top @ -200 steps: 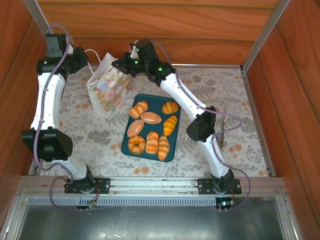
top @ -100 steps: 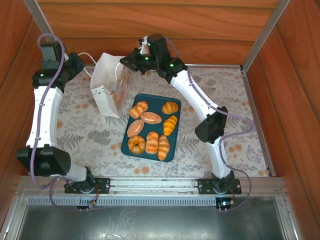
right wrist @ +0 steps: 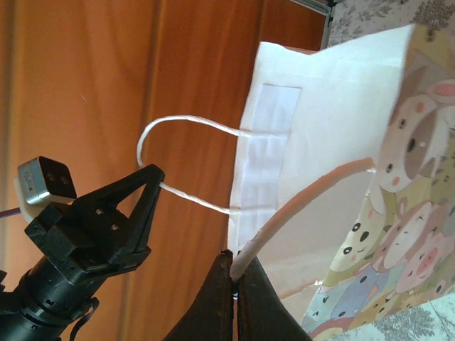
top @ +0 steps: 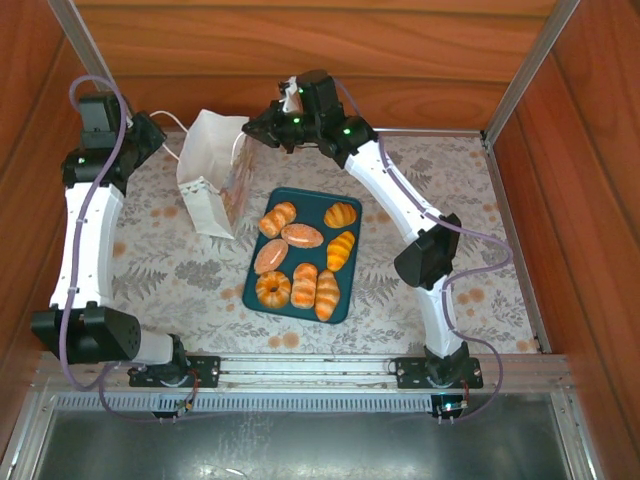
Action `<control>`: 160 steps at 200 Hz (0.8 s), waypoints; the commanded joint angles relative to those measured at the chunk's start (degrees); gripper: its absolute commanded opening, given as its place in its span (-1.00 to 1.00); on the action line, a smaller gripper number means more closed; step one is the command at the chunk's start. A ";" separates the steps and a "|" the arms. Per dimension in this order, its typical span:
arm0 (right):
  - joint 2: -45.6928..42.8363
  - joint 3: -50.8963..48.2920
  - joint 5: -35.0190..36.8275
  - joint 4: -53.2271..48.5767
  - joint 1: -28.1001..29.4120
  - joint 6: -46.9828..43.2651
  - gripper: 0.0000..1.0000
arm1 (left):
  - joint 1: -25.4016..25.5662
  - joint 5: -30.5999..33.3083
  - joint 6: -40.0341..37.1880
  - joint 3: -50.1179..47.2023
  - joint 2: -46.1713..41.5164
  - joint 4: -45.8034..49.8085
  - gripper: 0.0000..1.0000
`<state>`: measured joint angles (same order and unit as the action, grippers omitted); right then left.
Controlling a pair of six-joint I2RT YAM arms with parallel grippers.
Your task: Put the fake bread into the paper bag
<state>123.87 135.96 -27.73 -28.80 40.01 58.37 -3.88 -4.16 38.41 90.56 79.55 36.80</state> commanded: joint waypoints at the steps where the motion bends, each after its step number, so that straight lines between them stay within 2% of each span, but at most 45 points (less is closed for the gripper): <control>1: -3.35 -1.23 -1.70 -0.05 -0.50 -0.77 -0.99 | -0.78 0.44 0.35 -1.04 -1.69 -0.76 -1.00; 93: -5.55 -6.03 -2.05 1.40 -0.55 0.96 -0.97 | -1.08 -1.61 1.90 -4.06 -3.78 -0.50 -1.00; 139: -4.00 -5.29 -2.54 1.37 -0.60 1.37 -0.73 | -1.12 -2.63 2.21 -4.91 -3.05 -0.50 -1.00; 160: -3.60 -4.75 -2.63 1.21 -0.71 1.30 -0.45 | -1.11 -2.54 2.11 -5.45 -3.05 -0.54 -1.00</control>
<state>120.22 130.02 -28.93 -28.01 39.72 59.70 -4.51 -6.07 40.10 86.06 76.90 36.77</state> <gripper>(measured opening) 0.199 0.048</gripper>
